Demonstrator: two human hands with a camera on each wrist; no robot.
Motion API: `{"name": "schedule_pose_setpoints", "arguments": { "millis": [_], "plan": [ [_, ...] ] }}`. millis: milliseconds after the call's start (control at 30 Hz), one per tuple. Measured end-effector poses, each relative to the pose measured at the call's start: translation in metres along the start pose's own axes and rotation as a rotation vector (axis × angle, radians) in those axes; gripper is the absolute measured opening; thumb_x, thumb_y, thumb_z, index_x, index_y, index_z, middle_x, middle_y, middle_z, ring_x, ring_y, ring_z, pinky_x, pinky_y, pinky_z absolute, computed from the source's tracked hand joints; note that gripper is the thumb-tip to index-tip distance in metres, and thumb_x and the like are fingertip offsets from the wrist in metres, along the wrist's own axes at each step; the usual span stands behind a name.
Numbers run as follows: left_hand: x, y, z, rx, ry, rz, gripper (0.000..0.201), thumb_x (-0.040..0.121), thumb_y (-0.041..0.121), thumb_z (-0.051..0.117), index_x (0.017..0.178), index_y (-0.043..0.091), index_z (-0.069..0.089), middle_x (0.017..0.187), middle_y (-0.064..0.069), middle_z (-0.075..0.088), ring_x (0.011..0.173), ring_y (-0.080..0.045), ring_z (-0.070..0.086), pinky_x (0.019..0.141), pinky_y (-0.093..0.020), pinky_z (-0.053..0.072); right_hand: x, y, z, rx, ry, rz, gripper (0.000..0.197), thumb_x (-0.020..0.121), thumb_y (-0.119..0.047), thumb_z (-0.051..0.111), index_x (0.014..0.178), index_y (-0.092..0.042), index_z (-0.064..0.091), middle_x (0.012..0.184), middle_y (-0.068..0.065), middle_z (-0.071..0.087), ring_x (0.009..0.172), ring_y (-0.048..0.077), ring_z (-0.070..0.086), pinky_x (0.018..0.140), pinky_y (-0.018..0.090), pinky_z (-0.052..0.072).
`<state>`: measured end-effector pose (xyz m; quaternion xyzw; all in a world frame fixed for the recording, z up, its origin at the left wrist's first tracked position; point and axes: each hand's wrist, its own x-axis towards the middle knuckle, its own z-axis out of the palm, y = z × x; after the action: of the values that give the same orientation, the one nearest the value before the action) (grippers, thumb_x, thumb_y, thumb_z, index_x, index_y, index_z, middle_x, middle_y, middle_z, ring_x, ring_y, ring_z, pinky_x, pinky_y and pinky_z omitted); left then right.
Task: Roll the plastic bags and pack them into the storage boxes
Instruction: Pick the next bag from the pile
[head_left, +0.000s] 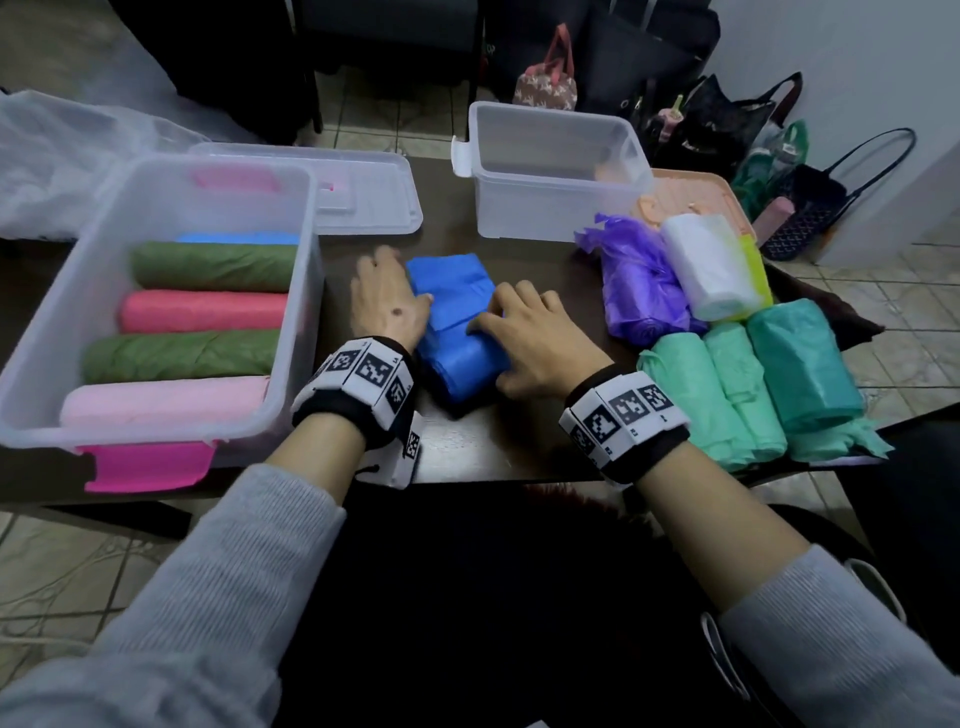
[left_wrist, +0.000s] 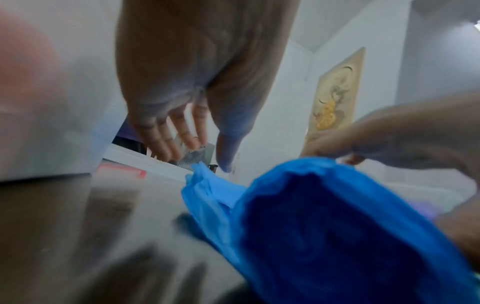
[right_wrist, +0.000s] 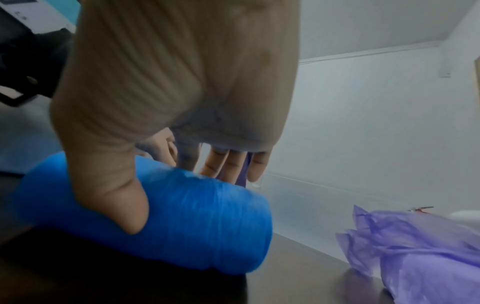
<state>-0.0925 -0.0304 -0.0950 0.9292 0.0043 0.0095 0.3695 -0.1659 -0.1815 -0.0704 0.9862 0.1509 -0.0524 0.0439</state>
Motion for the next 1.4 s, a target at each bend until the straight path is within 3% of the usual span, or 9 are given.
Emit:
{"name": "schedule_pose_setpoints", "arguments": {
  "millis": [100,200,267,500,833,967,1133,1300,1400],
  "plan": [
    [0.007,0.003,0.007,0.068,-0.184,0.294,0.037,0.09,0.012,0.058,0.127,0.013,0.054,0.132,-0.011,0.049,0.124,-0.026,0.045,0.105,-0.032,0.031,0.0,-0.001,0.001,0.044,-0.043,-0.039,0.056,0.07,-0.019,0.064,0.123,-0.016,0.045,0.12,0.004,0.046,0.117,0.024,0.039,0.097,0.033,0.027],
    [0.008,-0.002,0.018,0.299,-0.543,0.281,0.049,0.098,0.028,0.044,0.145,0.016,0.033,0.154,-0.01,0.024,0.143,-0.022,0.019,0.115,-0.033,0.015,0.003,-0.004,0.003,-0.008,-0.123,-0.053,0.061,0.071,-0.024,0.065,0.128,-0.018,0.043,0.12,0.005,0.047,0.117,0.024,0.04,0.096,0.035,0.031],
    [0.006,-0.005,0.021,0.39,-0.627,0.256,0.057,0.1,0.035,0.038,0.15,0.019,0.018,0.159,-0.009,0.002,0.146,-0.022,-0.001,0.117,-0.036,0.004,0.004,-0.007,0.005,-0.035,-0.168,-0.06,0.058,0.072,-0.026,0.064,0.126,-0.017,0.045,0.119,0.006,0.047,0.116,0.026,0.04,0.094,0.036,0.034],
    [0.01,-0.004,0.016,0.364,-0.654,0.302,0.059,0.096,0.034,0.048,0.148,0.022,0.023,0.159,-0.009,0.004,0.146,-0.024,0.008,0.117,-0.041,0.012,0.003,-0.02,0.001,0.13,-0.192,-0.062,0.047,0.072,-0.03,0.064,0.115,-0.017,0.049,0.107,0.004,0.062,0.101,0.025,0.059,0.073,0.029,0.033],
    [0.011,-0.005,0.008,0.301,-0.554,0.298,0.064,0.087,0.026,0.064,0.143,0.019,0.036,0.156,-0.012,0.015,0.145,-0.026,0.014,0.117,-0.039,0.015,0.0,-0.03,0.01,0.328,-0.191,0.004,0.062,0.072,-0.021,0.069,0.123,-0.009,0.036,0.109,0.011,0.06,0.1,0.03,0.057,0.072,0.031,0.035],
    [-0.006,-0.002,-0.004,0.214,-0.365,0.243,0.028,0.086,0.024,0.065,0.112,0.014,0.064,0.12,-0.011,0.057,0.112,-0.025,0.053,0.096,-0.033,0.041,-0.004,-0.024,0.011,0.361,-0.2,-0.002,0.061,0.07,-0.03,0.075,0.119,-0.01,0.046,0.115,0.01,0.049,0.109,0.026,0.046,0.078,0.029,0.035],
    [-0.04,0.01,-0.024,0.111,-0.35,0.159,0.009,0.083,0.026,0.067,0.08,0.018,0.07,0.085,-0.003,0.069,0.083,-0.017,0.063,0.076,-0.027,0.049,-0.002,-0.016,0.011,0.326,-0.245,0.051,0.067,0.069,-0.042,0.076,0.126,-0.015,0.051,0.114,0.007,0.042,0.115,0.025,0.037,0.096,0.037,0.037],
    [-0.053,0.018,-0.038,0.177,-0.552,0.174,0.037,0.068,0.029,0.083,0.103,0.022,0.073,0.09,0.005,0.068,0.089,-0.007,0.058,0.083,-0.025,0.047,0.0,-0.006,0.006,0.553,-0.297,0.108,0.077,0.067,-0.034,0.082,0.13,-0.019,0.041,0.12,0.003,0.049,0.11,0.016,0.045,0.083,0.022,0.034],
    [-0.049,0.017,-0.034,0.214,-0.576,0.191,0.047,0.063,0.022,0.086,0.108,0.021,0.071,0.103,0.0,0.069,0.094,-0.009,0.055,0.088,-0.028,0.047,-0.002,-0.008,0.003,0.546,-0.263,0.149,0.081,0.063,-0.034,0.084,0.127,-0.015,0.039,0.122,0.004,0.048,0.112,0.019,0.044,0.087,0.027,0.038]
  ]
}}
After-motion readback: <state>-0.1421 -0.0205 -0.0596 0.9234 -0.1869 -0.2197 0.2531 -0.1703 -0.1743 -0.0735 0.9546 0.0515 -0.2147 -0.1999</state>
